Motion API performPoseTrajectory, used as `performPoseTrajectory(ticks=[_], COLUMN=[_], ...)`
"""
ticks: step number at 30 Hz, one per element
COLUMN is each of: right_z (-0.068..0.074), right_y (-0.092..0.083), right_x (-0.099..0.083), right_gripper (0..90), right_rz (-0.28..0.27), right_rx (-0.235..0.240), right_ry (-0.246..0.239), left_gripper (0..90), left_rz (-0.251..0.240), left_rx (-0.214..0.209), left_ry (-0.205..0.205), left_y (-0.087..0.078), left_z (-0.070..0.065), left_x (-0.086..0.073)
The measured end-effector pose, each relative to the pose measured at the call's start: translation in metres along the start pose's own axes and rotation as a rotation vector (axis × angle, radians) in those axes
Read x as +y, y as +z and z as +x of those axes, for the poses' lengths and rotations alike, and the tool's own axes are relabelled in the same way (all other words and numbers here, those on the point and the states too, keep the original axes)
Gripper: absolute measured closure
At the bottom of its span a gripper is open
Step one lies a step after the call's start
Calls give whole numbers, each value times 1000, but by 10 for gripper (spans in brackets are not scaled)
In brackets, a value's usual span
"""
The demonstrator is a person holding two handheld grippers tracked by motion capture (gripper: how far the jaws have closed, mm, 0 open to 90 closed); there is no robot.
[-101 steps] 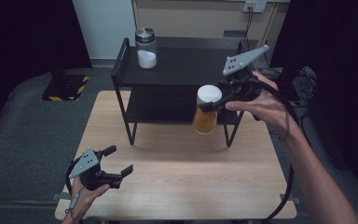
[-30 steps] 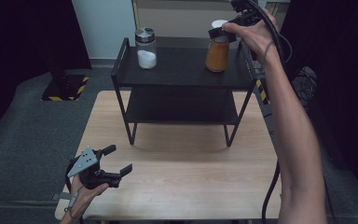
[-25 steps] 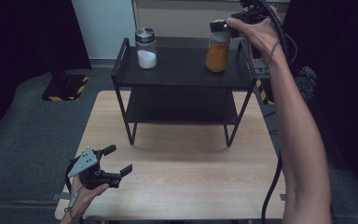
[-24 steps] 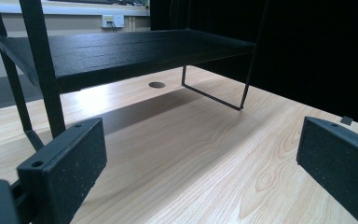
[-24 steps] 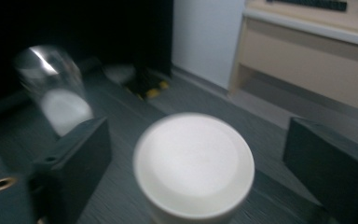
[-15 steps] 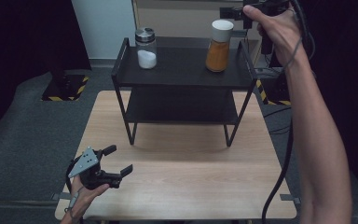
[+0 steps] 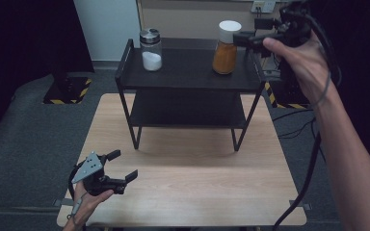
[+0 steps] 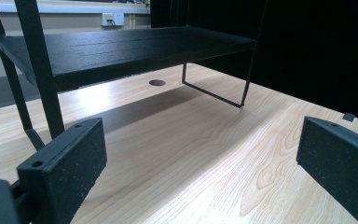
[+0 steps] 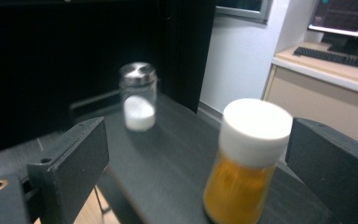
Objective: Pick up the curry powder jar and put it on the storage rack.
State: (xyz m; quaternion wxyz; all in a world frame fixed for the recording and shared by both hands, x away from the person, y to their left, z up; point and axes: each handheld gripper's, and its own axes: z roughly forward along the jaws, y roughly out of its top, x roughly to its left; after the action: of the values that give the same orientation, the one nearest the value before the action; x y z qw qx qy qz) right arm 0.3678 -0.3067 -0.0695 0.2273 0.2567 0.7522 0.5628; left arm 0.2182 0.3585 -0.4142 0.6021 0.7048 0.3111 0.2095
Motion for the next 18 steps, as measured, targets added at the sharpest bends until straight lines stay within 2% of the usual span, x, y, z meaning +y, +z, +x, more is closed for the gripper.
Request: performPoseTrajectory(ticks=[4,6,11,18], right_z=[14,17,33,46], right_y=[-13,-16,-29,-35], right_x=[-18,-23,-56,-92], right_gripper=[67,68,63,49], right_rz=[6,5,-15,-15], right_rx=[39,51,105,148], right_ry=[-44,-50,-101,-115], left_gripper=[3,3,3,3], left_rz=[1,1,0,0], left_rx=[0,1,3,7], left_ry=[1,2,1,1], left_y=[0,0,-1,-1], left_z=[-1,-1,-1,-2], left_x=[0,0,0,0])
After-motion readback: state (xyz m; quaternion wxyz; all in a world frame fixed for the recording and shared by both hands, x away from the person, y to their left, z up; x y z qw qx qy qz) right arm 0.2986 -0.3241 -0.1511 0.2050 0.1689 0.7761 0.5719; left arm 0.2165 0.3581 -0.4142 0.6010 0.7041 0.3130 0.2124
